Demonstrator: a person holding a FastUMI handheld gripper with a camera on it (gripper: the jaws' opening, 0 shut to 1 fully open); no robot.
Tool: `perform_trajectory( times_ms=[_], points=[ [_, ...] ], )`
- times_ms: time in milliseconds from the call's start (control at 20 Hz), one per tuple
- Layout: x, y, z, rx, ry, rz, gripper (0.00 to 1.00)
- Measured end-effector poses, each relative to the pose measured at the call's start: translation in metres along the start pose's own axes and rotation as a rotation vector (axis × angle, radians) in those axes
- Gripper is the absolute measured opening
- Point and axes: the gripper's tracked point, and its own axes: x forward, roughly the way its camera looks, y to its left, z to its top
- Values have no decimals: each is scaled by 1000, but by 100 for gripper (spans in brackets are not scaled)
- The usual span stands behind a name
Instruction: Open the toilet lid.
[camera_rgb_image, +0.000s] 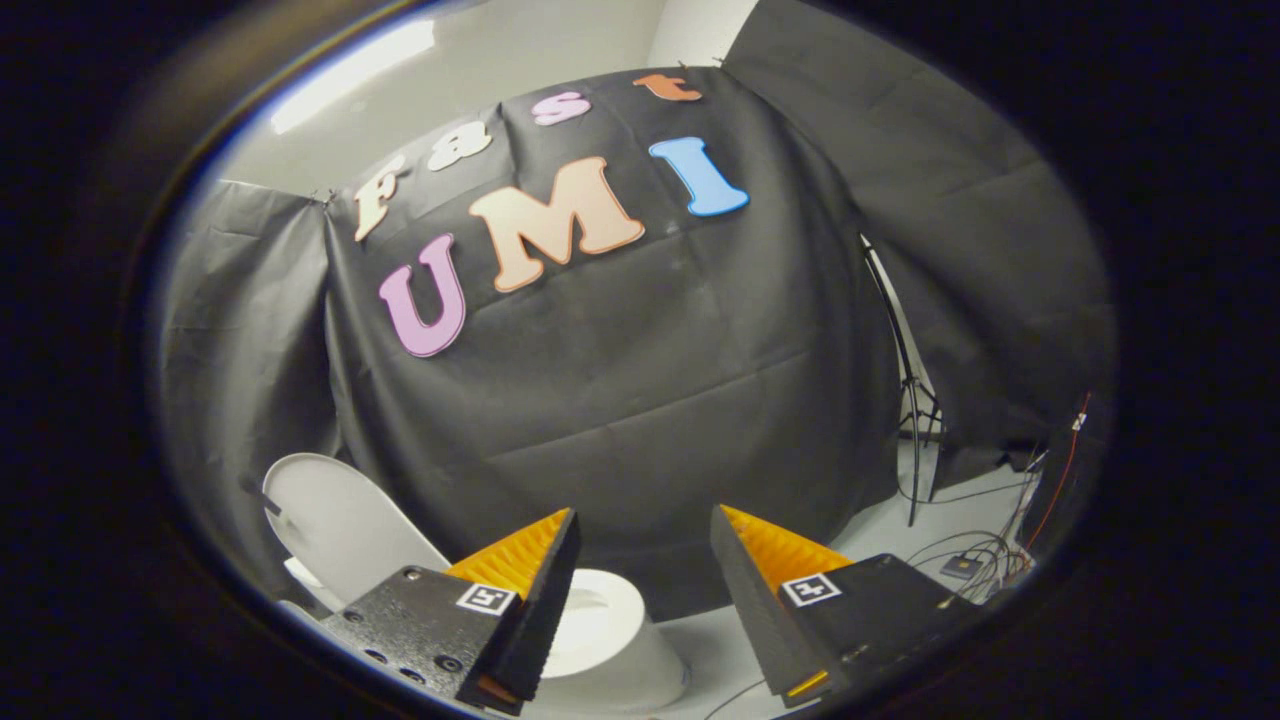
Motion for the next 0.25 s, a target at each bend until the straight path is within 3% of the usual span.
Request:
perform_trajectory(
  times_ms=[250],
  points=[
    [-28,-36,-2,-122,89,-33,81]
  ],
)
